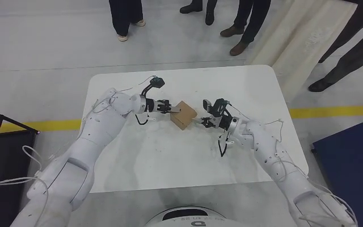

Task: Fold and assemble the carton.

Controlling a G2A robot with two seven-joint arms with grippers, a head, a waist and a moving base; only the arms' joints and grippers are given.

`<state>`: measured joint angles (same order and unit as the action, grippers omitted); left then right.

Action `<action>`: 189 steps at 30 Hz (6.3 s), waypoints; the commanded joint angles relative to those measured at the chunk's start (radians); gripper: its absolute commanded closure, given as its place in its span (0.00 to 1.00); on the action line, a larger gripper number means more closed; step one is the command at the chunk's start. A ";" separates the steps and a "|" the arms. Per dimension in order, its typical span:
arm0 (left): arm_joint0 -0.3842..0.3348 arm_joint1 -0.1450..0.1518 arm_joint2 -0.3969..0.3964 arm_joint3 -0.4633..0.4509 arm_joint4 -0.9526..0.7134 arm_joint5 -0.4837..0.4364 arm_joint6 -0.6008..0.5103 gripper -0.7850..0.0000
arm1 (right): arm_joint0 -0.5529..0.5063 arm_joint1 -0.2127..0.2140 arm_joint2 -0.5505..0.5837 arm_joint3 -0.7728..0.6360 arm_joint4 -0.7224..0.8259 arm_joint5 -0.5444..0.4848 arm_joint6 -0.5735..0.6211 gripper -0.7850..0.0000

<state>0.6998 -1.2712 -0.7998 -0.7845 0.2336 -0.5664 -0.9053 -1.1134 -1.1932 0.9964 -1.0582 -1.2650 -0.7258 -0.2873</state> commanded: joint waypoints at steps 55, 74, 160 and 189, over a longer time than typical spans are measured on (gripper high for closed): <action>0.038 0.013 -0.027 -0.038 -0.021 -0.003 -0.008 0.24 | 0.013 -0.020 -0.036 -0.005 -0.044 -0.020 -0.012 0.26; 0.072 0.017 -0.132 0.044 -0.369 -0.019 -0.003 0.00 | -0.030 -0.004 0.008 -0.114 -0.061 0.002 -0.059 0.40; 0.163 -0.014 -0.186 0.058 -0.672 0.023 -0.182 0.05 | -0.180 0.064 0.094 -0.382 -0.205 0.040 -0.024 0.50; 0.185 -0.015 -0.171 0.023 -0.580 -0.020 -0.142 0.08 | -0.101 0.023 -0.016 -0.294 -0.109 0.074 -0.034 0.38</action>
<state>0.8840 -1.2863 -0.9723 -0.7579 -0.3588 -0.5824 -1.0543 -1.2180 -1.1681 0.9841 -1.3547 -1.3772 -0.6522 -0.3228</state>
